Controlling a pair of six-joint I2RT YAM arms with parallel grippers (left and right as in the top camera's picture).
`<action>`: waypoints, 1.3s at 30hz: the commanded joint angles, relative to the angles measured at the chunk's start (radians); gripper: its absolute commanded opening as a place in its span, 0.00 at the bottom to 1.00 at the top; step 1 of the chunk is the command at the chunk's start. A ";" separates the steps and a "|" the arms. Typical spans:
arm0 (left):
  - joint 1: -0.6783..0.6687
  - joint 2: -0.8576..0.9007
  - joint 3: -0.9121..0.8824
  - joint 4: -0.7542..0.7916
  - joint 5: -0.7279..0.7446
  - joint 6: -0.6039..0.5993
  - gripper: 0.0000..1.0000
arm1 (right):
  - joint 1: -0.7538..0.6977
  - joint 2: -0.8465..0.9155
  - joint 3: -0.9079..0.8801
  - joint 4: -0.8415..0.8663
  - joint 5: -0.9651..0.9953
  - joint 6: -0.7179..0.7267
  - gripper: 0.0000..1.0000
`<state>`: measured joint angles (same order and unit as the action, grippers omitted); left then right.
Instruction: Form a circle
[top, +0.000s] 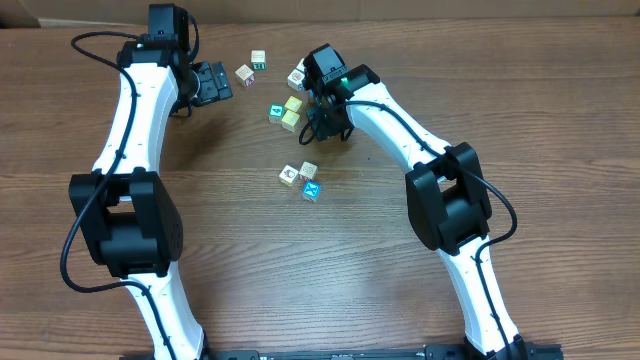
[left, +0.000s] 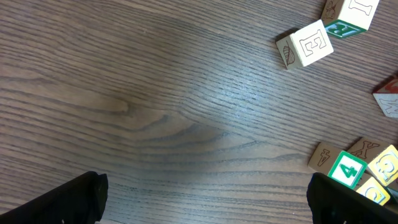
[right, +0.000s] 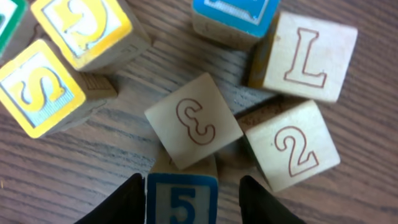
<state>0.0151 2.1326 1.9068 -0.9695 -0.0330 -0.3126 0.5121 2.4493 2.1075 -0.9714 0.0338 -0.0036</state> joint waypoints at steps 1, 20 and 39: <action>0.002 0.003 0.019 0.001 0.007 -0.009 1.00 | 0.000 -0.031 0.034 0.002 0.009 0.000 0.40; 0.002 0.003 0.019 0.001 0.007 -0.009 1.00 | 0.055 -0.218 0.034 -0.103 0.009 0.002 0.32; 0.002 0.003 0.019 0.001 0.007 -0.009 1.00 | 0.073 -0.280 -0.045 -0.110 0.060 0.003 0.46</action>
<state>0.0151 2.1326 1.9068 -0.9695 -0.0330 -0.3126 0.6250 2.1822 2.0945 -1.0969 0.0711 -0.0025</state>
